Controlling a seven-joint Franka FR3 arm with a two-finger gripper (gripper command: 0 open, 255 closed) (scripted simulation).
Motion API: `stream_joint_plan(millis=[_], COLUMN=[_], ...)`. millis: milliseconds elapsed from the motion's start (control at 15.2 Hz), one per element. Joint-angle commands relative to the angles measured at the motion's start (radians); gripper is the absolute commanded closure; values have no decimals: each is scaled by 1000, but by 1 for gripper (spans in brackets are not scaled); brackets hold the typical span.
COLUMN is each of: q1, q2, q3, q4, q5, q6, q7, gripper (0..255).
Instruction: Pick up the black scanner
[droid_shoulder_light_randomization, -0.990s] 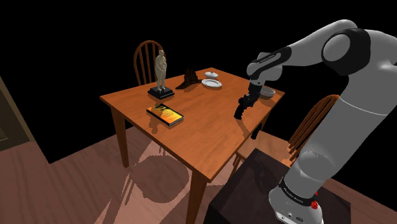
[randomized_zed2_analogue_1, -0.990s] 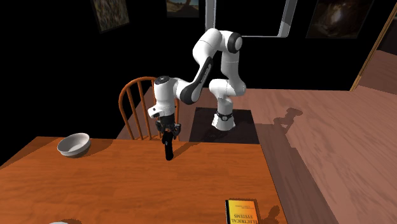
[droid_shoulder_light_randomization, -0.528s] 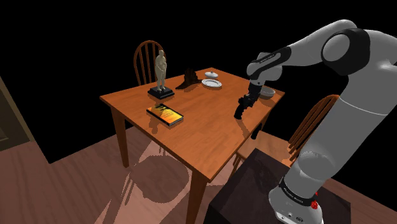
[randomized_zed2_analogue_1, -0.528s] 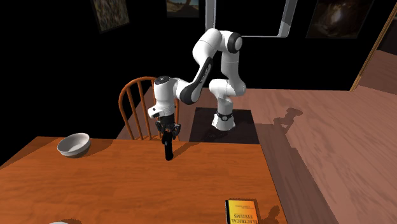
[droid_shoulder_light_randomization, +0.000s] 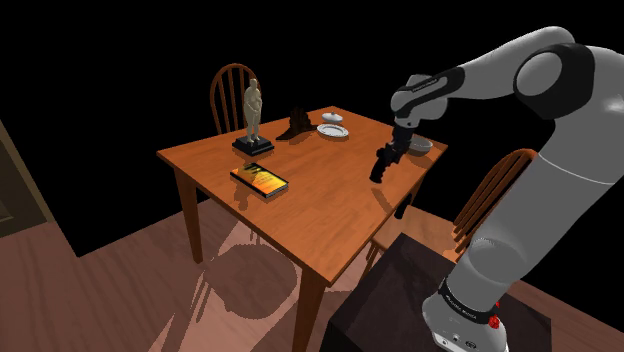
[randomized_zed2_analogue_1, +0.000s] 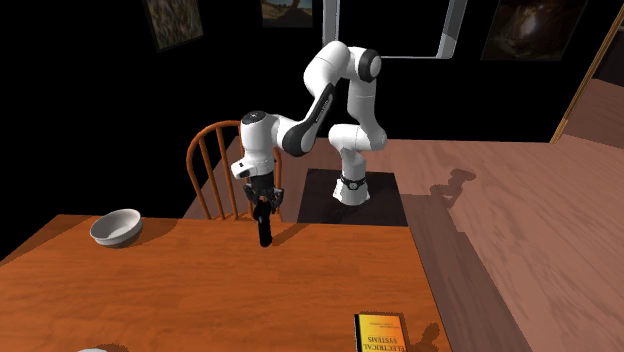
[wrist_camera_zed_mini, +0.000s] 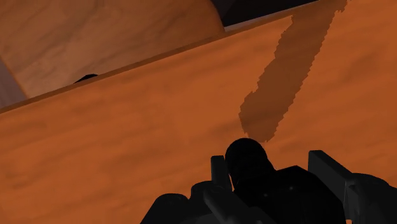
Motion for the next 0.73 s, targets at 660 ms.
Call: stream_joint_plan(millis=[660], q1=[1], q2=[-61], q3=[10], q4=[83], q5=[-30], q6=[-137], q7=[24], gripper=[255])
